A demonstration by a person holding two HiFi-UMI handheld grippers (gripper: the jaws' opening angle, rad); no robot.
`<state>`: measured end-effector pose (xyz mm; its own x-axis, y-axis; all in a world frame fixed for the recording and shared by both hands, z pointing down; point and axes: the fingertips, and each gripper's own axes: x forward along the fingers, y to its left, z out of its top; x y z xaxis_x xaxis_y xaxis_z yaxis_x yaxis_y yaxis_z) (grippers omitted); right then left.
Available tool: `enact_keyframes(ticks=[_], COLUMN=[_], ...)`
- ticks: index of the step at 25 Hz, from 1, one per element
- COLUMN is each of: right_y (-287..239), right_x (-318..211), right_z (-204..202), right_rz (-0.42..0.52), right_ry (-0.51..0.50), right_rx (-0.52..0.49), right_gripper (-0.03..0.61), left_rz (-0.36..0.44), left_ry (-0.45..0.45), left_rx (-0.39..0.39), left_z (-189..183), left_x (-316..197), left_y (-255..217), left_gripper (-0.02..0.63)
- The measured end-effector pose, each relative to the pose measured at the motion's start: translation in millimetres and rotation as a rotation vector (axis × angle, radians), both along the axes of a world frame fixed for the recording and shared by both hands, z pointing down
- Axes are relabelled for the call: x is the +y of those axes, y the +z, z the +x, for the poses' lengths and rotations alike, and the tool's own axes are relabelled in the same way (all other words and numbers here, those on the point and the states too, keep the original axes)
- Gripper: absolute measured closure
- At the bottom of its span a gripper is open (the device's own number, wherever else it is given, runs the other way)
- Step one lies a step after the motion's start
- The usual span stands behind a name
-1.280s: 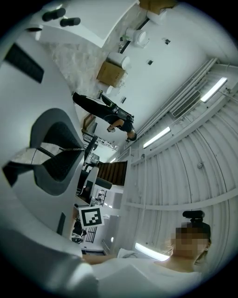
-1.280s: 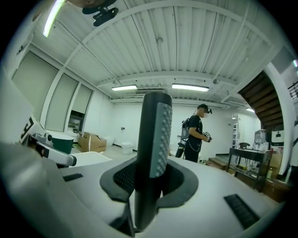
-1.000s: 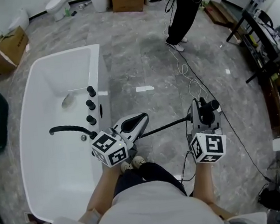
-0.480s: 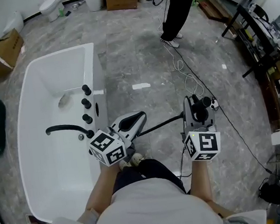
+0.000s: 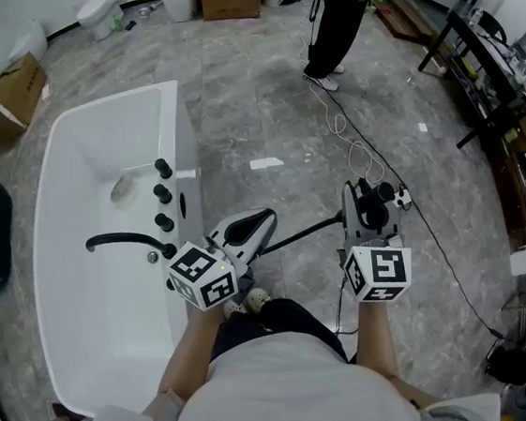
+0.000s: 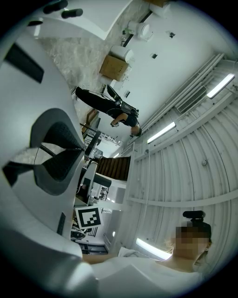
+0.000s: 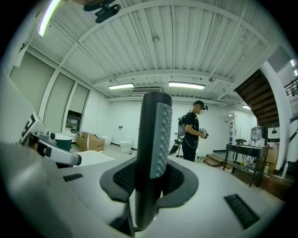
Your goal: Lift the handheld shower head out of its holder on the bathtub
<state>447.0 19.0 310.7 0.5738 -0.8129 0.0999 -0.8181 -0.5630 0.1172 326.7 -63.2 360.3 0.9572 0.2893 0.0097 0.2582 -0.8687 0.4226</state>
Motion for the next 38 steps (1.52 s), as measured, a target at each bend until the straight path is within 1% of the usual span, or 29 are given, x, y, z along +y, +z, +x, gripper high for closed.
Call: enact_keyframes(ticks=[14,25,38], right_y=[2,3,1], right_x=[9,5,15], right_z=[-3,-6,-2], right_rz=[-0.007,-0.010,0.007], right_ry=[-0.016,-0.010,0.031], right_rx=[-0.002,0.003,-0.010], right_gripper=[0.476,0.476,0.476], left_rz=[0.001,0.004,0.006], left_ry=[-0.003,-0.007,0.043], left_rx=[0.002,-0.008,0.012], left_z=[-2,-11,4], left_x=[15,10,13], left_y=[1,3,-2], left_gripper=[0.594,0.594,0.594])
